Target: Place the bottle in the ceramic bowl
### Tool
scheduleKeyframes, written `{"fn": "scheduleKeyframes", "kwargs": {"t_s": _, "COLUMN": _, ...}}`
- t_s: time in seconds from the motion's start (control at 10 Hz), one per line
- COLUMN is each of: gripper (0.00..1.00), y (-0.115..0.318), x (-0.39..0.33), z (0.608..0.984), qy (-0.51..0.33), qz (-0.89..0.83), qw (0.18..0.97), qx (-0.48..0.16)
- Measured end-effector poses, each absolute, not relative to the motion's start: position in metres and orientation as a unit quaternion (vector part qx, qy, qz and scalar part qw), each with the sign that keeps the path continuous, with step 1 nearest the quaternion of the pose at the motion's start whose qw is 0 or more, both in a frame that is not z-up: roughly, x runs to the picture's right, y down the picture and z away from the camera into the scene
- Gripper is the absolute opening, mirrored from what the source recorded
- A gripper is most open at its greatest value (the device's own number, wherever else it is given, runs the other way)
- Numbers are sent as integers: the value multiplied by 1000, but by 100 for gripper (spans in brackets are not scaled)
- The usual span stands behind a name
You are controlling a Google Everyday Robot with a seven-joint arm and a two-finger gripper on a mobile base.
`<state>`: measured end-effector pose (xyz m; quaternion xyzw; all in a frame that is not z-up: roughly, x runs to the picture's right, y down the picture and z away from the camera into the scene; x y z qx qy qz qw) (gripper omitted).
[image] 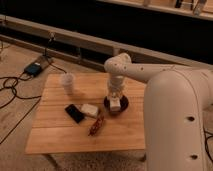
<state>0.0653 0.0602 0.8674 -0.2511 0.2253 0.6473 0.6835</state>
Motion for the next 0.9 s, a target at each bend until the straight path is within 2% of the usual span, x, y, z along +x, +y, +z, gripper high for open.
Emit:
{"fn": "scheduleKeyframes", "kwargs": {"t_s": 0.6, "gripper": 77, "y": 67, "x": 71, "z": 862, "qy": 237, "qz": 655, "qw": 674, "qx": -246}}
{"fn": "scheduleKeyframes", "kwargs": {"t_s": 0.9, "gripper": 80, "y": 67, "x": 57, "z": 857, "qy": 227, "qz": 652, "qw": 679, "qx": -251}}
